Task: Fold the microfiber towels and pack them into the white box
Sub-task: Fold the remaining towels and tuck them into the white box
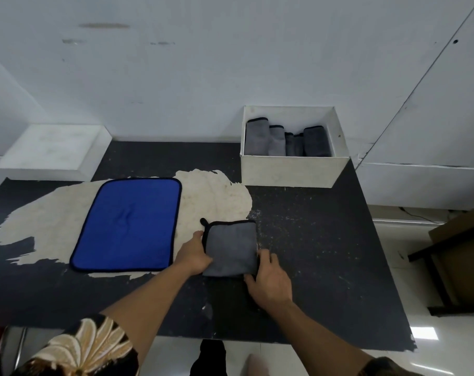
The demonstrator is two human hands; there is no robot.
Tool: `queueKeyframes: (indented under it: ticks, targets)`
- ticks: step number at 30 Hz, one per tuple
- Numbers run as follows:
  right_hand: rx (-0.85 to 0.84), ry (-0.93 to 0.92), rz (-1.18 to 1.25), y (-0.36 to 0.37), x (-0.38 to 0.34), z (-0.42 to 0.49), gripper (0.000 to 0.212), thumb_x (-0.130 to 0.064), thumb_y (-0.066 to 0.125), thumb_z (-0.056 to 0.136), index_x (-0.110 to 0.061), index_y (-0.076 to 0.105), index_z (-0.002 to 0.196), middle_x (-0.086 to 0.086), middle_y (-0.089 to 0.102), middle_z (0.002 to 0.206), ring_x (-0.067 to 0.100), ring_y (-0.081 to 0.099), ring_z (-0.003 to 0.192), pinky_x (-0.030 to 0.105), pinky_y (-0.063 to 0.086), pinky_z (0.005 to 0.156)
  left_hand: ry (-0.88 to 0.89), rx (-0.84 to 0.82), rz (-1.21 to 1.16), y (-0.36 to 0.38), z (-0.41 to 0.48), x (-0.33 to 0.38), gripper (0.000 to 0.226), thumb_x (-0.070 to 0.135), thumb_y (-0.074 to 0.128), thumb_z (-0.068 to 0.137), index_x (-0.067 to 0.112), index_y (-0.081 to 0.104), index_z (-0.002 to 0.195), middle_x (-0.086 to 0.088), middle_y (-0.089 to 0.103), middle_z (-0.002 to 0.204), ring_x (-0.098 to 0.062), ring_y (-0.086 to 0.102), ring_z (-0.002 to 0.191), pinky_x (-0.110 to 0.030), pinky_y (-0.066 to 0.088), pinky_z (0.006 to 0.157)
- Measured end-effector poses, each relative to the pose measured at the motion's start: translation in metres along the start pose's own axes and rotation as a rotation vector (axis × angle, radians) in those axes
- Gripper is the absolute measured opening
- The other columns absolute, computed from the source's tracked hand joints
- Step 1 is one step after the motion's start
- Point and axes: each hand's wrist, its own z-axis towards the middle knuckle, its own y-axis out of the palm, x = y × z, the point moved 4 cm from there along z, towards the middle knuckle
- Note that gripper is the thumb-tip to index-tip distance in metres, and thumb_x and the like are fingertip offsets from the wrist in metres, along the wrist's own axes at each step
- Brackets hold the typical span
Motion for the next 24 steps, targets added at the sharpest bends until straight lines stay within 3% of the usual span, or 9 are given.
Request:
queueKeyframes:
  ticks: [5,10,13,19,22,24]
  targets:
    - [0.055,-0.043,-0.049,-0.002,-0.007,-0.005,0.044,-0.041,0.058,0.090,-0.025,0.039,0.126,0.001,0.057,0.115,0.019,0.063,0.094,0.032,0.051,0.075,0.039,-0.005,-0.039,0.000,-0.003,-0.003,0.075,0.009,0.057,0.089,0.020,0.020,0.152,-0.010,0.059,0.123,-0.019,0.058,0.099,-0.027,0.050,0.080]
    - [0.039,-0.204,-0.263,0.005,-0.015,-0.006,0.048,-0.026,0.060,0.089,-0.021,0.038,0.131,0.003,0.060,0.110,0.019,0.061,0.089,0.030,0.049,0.071,0.044,-0.014,-0.056,0.001,-0.004,-0.007,0.070,0.006,0.049,0.093,0.025,0.017,0.152,-0.010,0.055,0.131,-0.017,0.056,0.100,-0.027,0.050,0.083]
    - [0.031,-0.207,-0.278,0.005,-0.018,-0.006,0.050,-0.024,0.061,0.088,-0.021,0.037,0.132,0.004,0.060,0.109,0.019,0.062,0.087,0.030,0.051,0.070,0.056,-0.018,-0.062,0.001,-0.004,-0.007,0.070,0.007,0.047,0.094,0.026,0.014,0.153,-0.011,0.050,0.139,-0.013,0.052,0.101,-0.025,0.046,0.085]
    - [0.022,-0.145,-0.256,0.003,-0.010,-0.006,0.045,-0.038,0.056,0.089,-0.023,0.042,0.129,0.001,0.060,0.112,0.018,0.059,0.097,0.030,0.051,0.076,0.101,0.025,-0.034,0.001,-0.005,-0.006,0.072,0.005,0.048,0.094,0.026,0.012,0.154,-0.010,0.051,0.138,-0.019,0.055,0.112,-0.030,0.047,0.095]
    - [0.108,-0.196,-0.271,-0.003,-0.009,-0.005,0.045,-0.058,0.045,0.088,-0.025,0.052,0.117,0.001,0.051,0.116,0.017,0.049,0.103,0.031,0.050,0.081,0.092,0.105,0.020,0.001,-0.007,-0.004,0.076,0.005,0.051,0.091,0.024,0.012,0.154,-0.010,0.053,0.134,-0.021,0.056,0.111,-0.032,0.049,0.093]
    - [0.169,-0.254,-0.295,-0.007,-0.015,-0.002,0.045,-0.059,0.040,0.091,-0.024,0.055,0.115,0.004,0.046,0.125,0.020,0.046,0.109,0.034,0.048,0.087,0.082,0.170,0.040,0.002,-0.011,-0.002,0.079,0.007,0.054,0.089,0.026,0.013,0.154,-0.011,0.047,0.136,-0.024,0.055,0.112,-0.033,0.049,0.090]
